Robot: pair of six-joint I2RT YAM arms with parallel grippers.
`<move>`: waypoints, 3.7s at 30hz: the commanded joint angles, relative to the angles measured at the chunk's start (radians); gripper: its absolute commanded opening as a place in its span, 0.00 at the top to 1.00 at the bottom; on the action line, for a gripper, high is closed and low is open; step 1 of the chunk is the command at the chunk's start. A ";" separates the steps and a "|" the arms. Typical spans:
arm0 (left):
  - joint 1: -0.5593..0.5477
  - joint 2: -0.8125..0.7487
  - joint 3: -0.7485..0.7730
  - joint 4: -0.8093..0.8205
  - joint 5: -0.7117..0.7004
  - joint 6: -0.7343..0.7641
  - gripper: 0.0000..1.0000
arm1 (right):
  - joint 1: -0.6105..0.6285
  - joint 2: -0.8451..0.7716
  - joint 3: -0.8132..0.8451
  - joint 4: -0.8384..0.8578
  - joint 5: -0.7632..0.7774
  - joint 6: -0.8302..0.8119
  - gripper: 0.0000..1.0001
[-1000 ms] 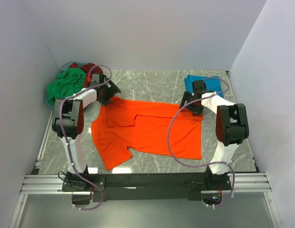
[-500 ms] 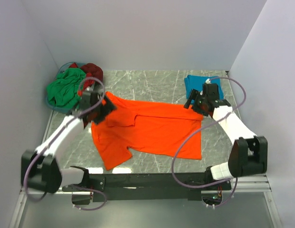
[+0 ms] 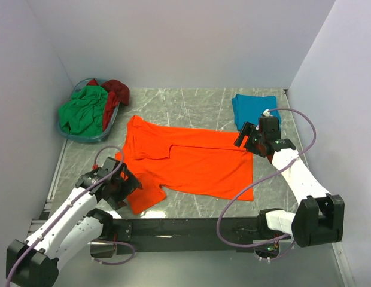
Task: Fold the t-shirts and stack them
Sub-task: Fold the tshirt
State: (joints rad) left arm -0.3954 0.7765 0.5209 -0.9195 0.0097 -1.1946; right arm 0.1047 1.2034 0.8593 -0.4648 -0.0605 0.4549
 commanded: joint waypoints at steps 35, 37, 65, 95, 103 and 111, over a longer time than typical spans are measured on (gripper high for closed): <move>-0.088 0.164 -0.122 0.116 0.105 -0.033 0.96 | -0.002 -0.059 -0.071 -0.049 0.087 0.045 0.11; -0.088 0.158 -0.108 0.111 0.099 -0.031 1.00 | -0.002 -0.114 -0.110 -0.067 0.082 0.062 0.11; -0.088 0.098 -0.002 0.077 0.020 0.046 1.00 | 0.000 -0.545 -0.506 -0.327 0.083 0.491 0.16; -0.071 0.217 0.178 0.179 0.032 0.113 1.00 | -0.002 -0.458 -0.382 -0.265 0.065 0.395 0.98; 0.027 0.339 0.327 0.248 0.053 0.205 1.00 | 0.000 -0.337 -0.269 -0.184 0.096 0.340 1.00; 0.073 0.438 0.427 0.364 0.056 0.230 1.00 | -0.003 -0.189 -0.164 -0.132 0.108 0.291 1.00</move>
State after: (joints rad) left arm -0.3344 1.1881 0.8936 -0.6292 0.0559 -1.0031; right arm 0.1047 0.9791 0.6338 -0.6518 0.0166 0.7841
